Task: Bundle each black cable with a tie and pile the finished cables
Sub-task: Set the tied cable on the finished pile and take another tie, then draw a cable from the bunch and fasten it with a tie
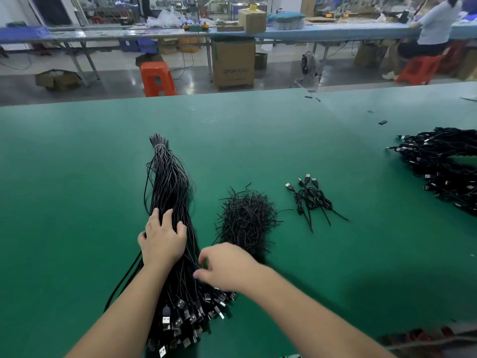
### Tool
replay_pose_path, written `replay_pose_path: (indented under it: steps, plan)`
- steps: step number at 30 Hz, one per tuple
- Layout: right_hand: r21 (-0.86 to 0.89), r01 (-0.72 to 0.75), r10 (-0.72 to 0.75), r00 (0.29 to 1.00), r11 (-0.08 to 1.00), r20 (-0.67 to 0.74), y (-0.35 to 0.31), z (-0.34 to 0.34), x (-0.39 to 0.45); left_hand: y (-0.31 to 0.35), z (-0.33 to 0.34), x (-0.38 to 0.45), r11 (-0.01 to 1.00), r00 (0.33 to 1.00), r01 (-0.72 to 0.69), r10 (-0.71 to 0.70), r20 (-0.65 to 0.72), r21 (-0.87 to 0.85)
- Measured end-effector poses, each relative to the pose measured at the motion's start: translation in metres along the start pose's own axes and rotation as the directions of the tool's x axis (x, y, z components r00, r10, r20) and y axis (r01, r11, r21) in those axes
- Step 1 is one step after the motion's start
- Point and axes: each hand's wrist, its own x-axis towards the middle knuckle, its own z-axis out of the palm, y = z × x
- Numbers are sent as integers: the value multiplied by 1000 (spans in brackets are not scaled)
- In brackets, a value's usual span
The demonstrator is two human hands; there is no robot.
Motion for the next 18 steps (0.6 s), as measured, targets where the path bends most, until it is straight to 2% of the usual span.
replay_pose_path:
  steps: [3,11,15,18]
  plan:
    - [13,-92,92,996,996,-17,-5,15,4,-1,-1,0,1000,1000,-6,6,7,-13]
    - [111,-196,203,978,974,-51,-9,17,11,-5,-3,2,997,1000,-4,6,26,-73]
    - [329,-188,239,963,925,-122,-2,8,6,-6,-4,3,995,1000,-2,4,17,-97]
    - [597,-164,286,951,785,-115,8,-6,-2,-7,-4,3,994,1000,-10,11,14,-106]
